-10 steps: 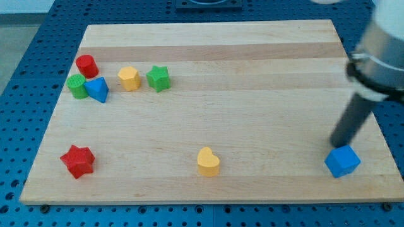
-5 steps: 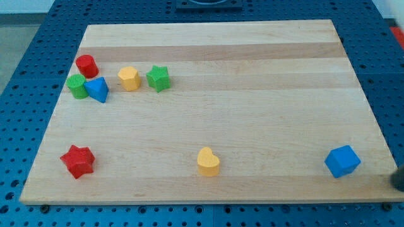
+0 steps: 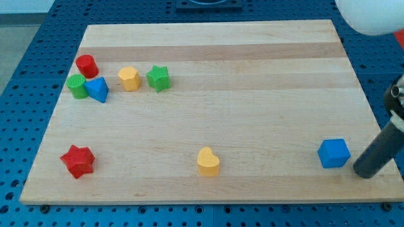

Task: Push the cube into the green star

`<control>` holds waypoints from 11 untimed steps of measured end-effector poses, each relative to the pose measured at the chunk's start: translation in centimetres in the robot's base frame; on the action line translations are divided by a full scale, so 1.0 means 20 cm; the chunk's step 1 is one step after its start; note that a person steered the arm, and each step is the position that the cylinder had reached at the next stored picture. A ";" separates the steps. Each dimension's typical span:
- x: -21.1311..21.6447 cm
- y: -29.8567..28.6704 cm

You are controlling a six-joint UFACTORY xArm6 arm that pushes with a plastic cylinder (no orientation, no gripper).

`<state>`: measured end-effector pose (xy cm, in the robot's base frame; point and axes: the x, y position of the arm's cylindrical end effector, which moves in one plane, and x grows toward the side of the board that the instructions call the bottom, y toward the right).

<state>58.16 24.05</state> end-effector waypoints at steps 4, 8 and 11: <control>-0.17 -0.44; -0.48 -0.70; -0.58 -1.30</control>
<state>46.48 -2.04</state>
